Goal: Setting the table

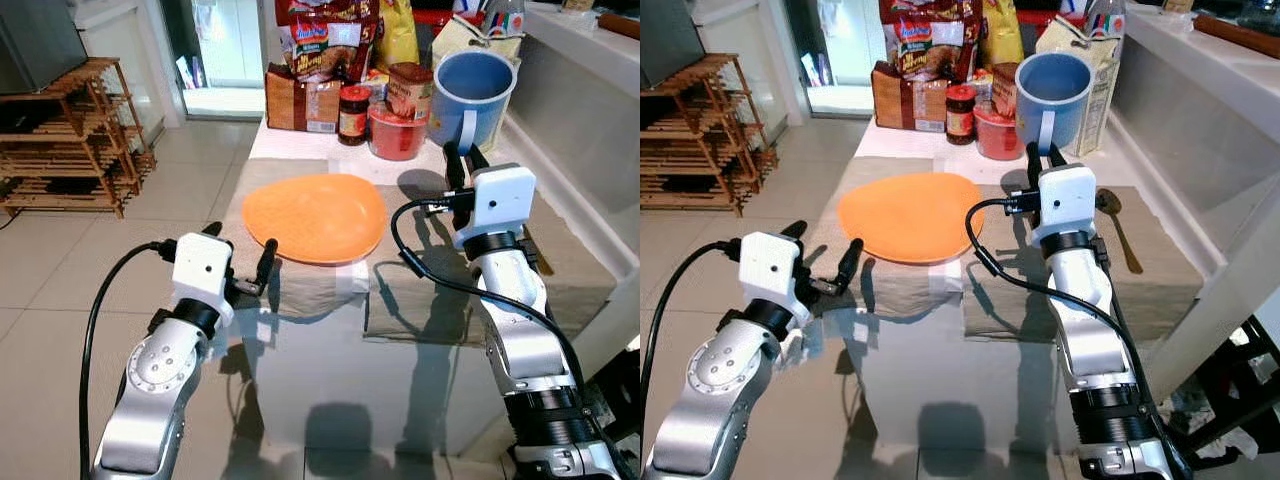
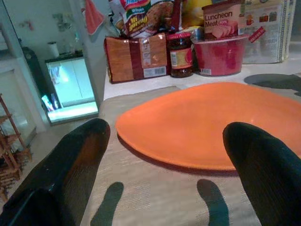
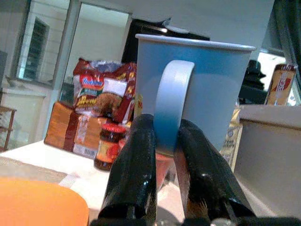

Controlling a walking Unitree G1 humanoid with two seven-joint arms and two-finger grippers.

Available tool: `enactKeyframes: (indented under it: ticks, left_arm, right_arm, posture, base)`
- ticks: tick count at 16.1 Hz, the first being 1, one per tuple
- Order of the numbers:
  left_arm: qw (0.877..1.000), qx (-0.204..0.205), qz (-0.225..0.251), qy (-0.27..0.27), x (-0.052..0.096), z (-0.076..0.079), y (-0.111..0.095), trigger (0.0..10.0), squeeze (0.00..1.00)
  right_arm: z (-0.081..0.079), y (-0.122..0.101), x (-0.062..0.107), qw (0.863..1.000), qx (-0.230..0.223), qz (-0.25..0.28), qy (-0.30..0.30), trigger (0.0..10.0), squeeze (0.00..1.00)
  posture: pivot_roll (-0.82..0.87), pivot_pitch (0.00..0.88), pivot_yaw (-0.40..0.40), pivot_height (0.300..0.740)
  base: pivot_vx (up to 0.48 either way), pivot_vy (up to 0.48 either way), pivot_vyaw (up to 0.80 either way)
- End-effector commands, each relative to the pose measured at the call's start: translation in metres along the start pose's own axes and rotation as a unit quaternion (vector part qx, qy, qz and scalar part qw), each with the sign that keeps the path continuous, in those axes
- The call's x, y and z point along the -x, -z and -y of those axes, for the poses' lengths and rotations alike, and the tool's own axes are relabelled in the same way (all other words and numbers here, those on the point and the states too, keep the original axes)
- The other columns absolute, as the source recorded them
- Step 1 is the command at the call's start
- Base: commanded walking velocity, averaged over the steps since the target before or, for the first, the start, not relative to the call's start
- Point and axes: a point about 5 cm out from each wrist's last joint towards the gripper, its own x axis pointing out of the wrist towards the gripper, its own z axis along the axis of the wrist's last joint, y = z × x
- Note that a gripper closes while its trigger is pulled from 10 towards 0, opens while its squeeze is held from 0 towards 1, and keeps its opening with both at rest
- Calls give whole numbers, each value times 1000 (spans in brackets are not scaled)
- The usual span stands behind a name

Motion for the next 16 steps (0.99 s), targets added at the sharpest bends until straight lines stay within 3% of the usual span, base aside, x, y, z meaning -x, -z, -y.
enactKeyframes:
  ticks: [1, 8, 13, 16]
  left_arm:
    - [1000, 1, 7, -5, -1, -1, -5, 10000, 0]
    - [1000, -3, 5, -10, -2, -2, -5, 10000, 0]
    - [1000, -2, 10, -3, -2, -2, -6, 10000, 0]
    - [1000, 0, 7, 4, 0, 0, -5, 10000, 0]
  right_arm:
    - [-1, 0, 2, 1000, -8, -2, -2, 0, 0]
    - [-2, 5, 6, 1000, -13, -15, -5, 0, 0]
    - [-3, 8, 9, 1000, -14, -23, -7, 0, 0]
    - [-3, 11, 10, 1000, -13, -27, -9, 0, 0]
  posture:
    - [9, 0, 12, 736]
    - [6, 0, 9, 736]
    - [6, 0, 11, 736]
    - [5, 0, 10, 736]
  base:
    - [-326, 0, 0]
    - [-316, 0, 0]
    - [0, 0, 0]
    - [0, -407, 0]
